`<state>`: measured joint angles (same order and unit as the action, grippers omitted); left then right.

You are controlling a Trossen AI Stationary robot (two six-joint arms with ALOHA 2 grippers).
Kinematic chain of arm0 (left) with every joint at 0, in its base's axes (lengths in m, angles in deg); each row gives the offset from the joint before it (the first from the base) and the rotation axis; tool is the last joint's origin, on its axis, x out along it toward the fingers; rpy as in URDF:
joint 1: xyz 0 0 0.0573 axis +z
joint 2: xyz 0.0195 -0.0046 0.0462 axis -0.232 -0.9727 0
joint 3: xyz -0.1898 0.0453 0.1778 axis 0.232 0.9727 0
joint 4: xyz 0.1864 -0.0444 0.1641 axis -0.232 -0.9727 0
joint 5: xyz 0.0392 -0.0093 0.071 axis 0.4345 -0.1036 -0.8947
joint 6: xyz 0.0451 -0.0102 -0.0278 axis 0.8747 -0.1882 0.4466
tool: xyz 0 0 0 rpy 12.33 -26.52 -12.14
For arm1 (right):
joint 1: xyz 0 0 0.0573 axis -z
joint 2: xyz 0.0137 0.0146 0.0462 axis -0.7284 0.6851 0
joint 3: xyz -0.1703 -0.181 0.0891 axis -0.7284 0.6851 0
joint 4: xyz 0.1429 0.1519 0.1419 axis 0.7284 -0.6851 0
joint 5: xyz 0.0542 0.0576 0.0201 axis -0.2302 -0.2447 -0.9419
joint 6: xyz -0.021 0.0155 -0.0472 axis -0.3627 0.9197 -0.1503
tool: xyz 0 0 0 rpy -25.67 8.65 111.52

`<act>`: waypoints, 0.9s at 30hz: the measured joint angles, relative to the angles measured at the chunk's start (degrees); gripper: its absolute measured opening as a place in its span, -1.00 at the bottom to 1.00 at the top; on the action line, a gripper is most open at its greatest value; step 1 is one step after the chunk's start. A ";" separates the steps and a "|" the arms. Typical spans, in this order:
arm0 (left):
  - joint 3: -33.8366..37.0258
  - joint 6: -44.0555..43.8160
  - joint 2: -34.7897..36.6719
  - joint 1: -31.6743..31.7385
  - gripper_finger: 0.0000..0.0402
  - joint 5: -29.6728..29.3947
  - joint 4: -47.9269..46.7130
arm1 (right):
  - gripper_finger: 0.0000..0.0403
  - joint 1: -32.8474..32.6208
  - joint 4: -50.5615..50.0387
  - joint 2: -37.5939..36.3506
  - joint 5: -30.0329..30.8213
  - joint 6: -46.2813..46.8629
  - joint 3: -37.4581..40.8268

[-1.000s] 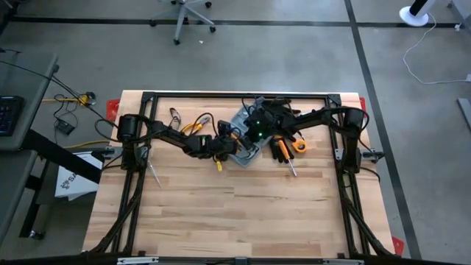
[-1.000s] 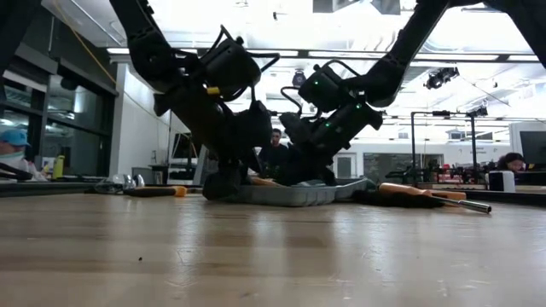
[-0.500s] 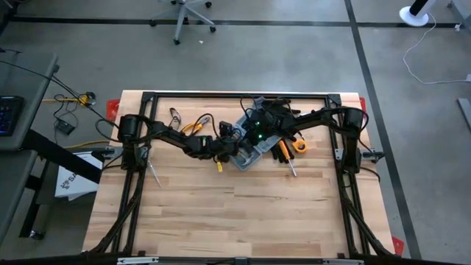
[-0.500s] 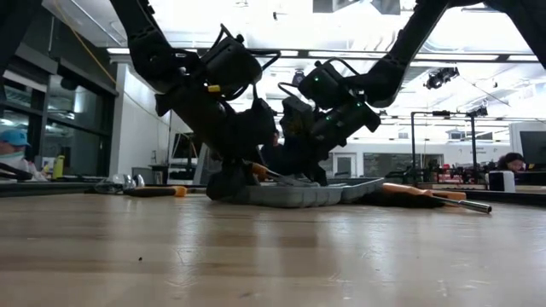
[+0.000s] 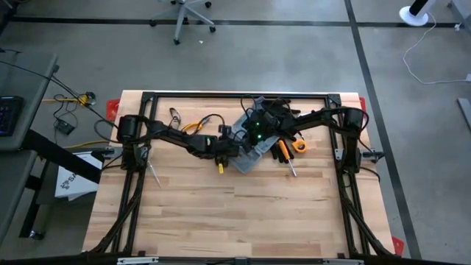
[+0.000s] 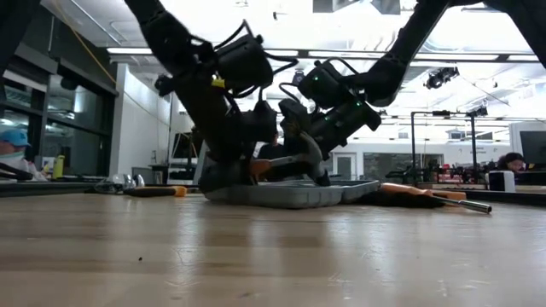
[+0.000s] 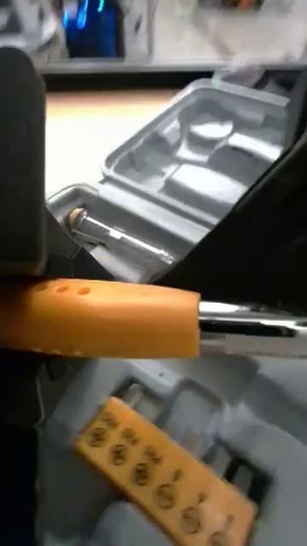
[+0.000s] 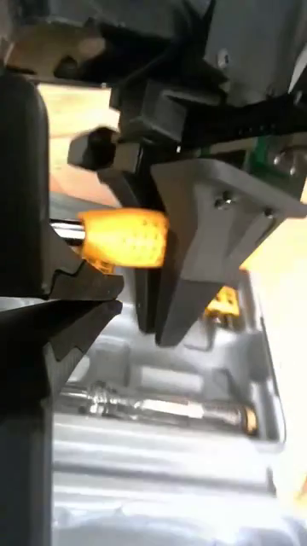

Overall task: Prefit tool cases
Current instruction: Remove the yellow hammer from the gray toolbox

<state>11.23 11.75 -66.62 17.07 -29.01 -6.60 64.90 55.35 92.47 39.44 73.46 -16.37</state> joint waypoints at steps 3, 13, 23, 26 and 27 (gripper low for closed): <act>-1.98 -3.42 1.97 -0.05 -0.85 0.93 -5.04 | -1.00 0.05 -1.61 -1.05 0.67 0.99 0.04; -4.25 -17.02 15.27 -1.82 -0.85 -4.53 -23.36 | -1.00 1.54 -17.22 -16.05 9.14 -0.84 0.22; 4.79 -56.49 25.28 0.57 -0.85 5.18 -46.75 | -1.00 -3.11 -42.02 -28.45 20.91 -2.89 0.35; 8.77 -62.36 26.49 0.22 -0.85 6.33 -46.82 | -1.00 -4.50 -42.51 -29.27 21.54 -1.52 0.24; 9.84 -63.82 26.86 0.05 -0.85 6.37 -46.84 | -1.00 -4.82 -42.59 -29.14 21.66 -0.88 0.24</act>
<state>21.07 -52.07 -39.76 17.12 -22.64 -53.44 60.08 12.76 63.33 61.10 72.58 -16.13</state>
